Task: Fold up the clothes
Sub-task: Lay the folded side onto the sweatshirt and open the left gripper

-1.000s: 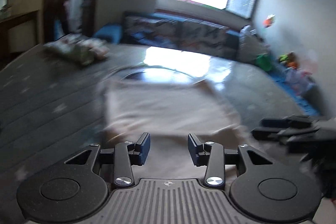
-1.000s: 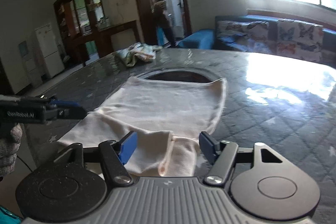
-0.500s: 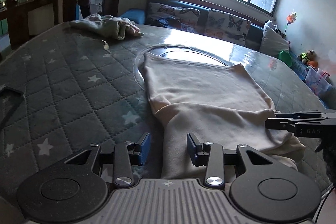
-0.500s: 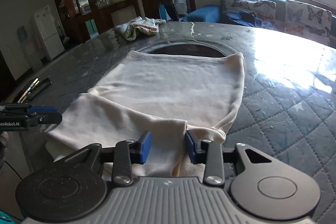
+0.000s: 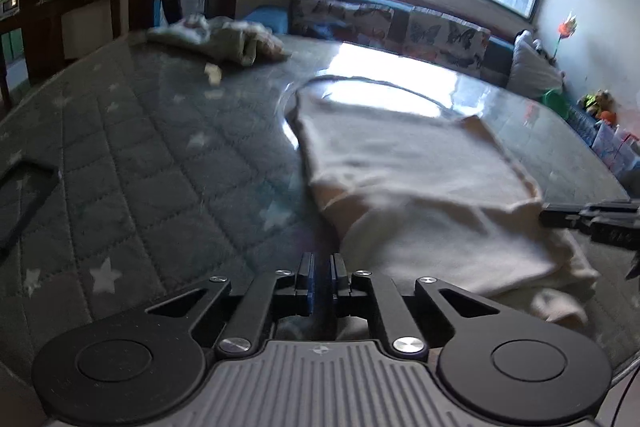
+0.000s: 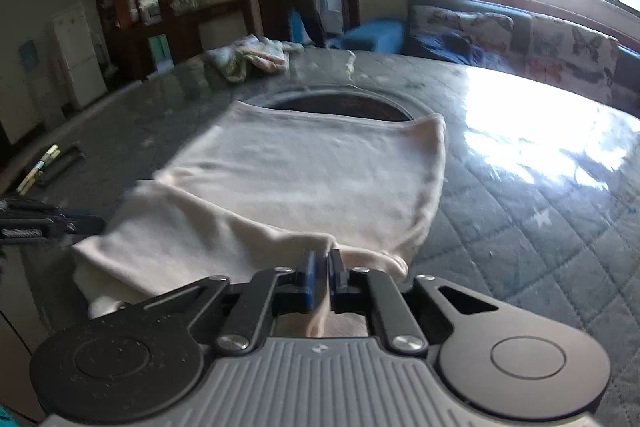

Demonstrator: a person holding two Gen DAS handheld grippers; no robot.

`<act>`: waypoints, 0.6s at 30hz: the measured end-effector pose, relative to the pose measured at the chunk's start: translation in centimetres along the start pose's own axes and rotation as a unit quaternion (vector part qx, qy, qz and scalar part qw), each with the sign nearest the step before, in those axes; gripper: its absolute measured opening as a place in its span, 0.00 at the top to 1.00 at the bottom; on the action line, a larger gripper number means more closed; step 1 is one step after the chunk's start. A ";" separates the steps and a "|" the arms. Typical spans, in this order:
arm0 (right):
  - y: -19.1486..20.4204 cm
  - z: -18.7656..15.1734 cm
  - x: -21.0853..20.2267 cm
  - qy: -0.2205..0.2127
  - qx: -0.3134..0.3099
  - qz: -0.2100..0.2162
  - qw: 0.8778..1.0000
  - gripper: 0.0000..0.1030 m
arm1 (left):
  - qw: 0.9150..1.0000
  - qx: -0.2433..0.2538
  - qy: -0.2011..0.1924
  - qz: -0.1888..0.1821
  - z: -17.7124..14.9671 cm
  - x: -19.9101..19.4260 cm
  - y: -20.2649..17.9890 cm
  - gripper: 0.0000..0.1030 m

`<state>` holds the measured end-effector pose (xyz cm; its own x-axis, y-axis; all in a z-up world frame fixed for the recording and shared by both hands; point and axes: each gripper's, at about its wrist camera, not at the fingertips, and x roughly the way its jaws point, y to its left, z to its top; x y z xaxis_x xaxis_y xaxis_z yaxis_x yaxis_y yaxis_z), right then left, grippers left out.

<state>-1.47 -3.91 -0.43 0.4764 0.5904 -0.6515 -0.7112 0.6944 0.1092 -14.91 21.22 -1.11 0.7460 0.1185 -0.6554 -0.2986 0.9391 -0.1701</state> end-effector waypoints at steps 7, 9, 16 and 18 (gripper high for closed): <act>0.9 0.7 -0.1 -0.027 -0.019 0.015 0.999 0.89 | 0.999 0.014 -0.031 -0.042 2.8 1.1 -2.9 0.86; 1.1 0.9 0.3 -0.025 -0.026 0.027 0.999 0.87 | 0.999 0.017 -0.026 -0.043 3.1 2.2 -3.4 0.84; 1.0 0.0 1.9 0.011 -0.041 0.026 0.999 0.80 | 1.000 0.018 0.003 -0.024 2.3 4.7 -2.5 0.81; 1.0 -0.1 1.2 0.009 -0.047 0.024 0.999 0.77 | 1.000 0.019 0.001 -0.024 2.1 4.2 -2.2 0.81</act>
<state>-1.63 -2.56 -1.19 0.4315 0.6138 -0.6611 -0.7786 0.6235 0.0707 -9.82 20.36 -1.95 0.7573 0.0721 -0.6491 -0.2397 0.9552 -0.1735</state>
